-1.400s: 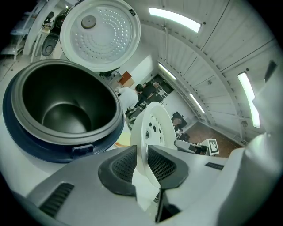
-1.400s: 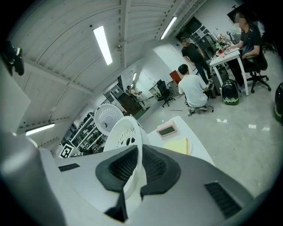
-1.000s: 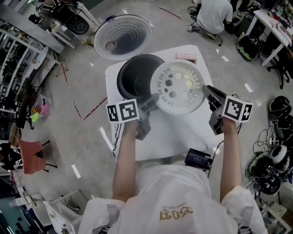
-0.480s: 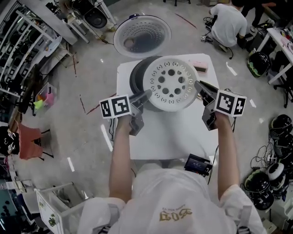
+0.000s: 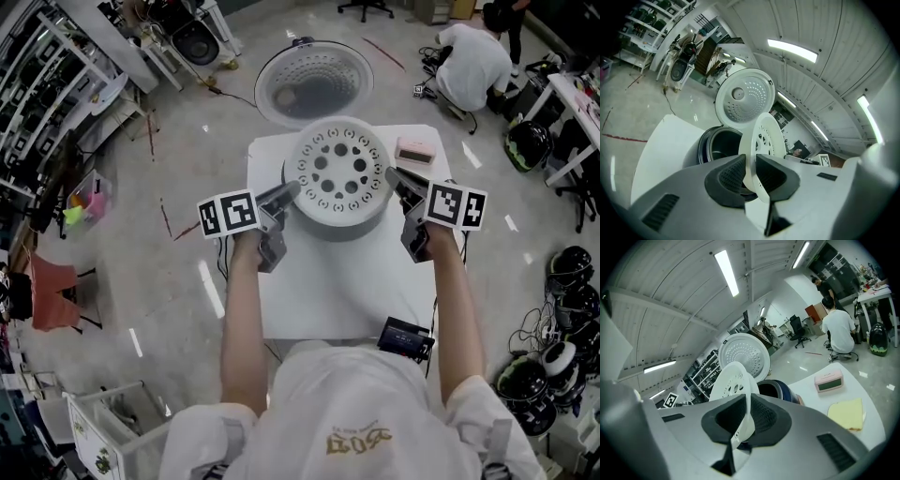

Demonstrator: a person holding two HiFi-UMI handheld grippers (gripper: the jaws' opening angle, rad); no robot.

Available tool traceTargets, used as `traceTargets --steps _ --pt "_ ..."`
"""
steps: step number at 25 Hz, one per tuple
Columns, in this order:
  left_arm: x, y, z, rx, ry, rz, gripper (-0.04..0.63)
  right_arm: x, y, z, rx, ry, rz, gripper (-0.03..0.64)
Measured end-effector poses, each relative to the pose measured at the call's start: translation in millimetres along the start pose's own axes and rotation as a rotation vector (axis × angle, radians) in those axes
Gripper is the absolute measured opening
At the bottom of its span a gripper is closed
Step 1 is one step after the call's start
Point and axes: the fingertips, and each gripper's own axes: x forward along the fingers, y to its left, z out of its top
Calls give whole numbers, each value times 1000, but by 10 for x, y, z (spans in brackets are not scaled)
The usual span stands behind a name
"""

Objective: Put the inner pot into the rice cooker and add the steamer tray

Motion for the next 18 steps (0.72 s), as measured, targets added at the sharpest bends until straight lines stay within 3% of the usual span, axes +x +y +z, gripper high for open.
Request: traceTargets --steps 18 --pt "291 415 20 19 86 33 87 342 -317 -156 -15 46 -114 48"
